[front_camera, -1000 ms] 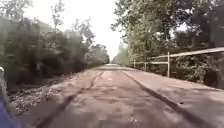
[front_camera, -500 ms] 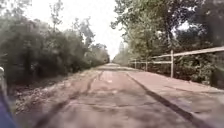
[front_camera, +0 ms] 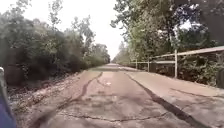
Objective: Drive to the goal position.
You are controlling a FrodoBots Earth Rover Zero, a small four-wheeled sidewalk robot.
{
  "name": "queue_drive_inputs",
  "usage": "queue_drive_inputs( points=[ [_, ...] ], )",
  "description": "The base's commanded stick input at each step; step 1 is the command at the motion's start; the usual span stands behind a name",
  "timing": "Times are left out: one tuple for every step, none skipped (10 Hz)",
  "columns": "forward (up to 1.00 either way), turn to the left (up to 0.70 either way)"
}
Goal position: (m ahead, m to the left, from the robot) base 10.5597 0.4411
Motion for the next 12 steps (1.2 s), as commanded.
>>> queue_drive_inputs(
  points=[
    [0.70, 0.00],
    [0.70, 0.00],
    [0.70, 0.00],
    [0.70, 0.00],
    [0.70, 0.00],
    [0.70, 0.00],
    [0.70, 0.00],
    [0.70, 0.00],
    [0.70, 0.00],
    [0.70, 0.00],
    [0.70, 0.00],
    [0.70, 0.00]
  ],
)
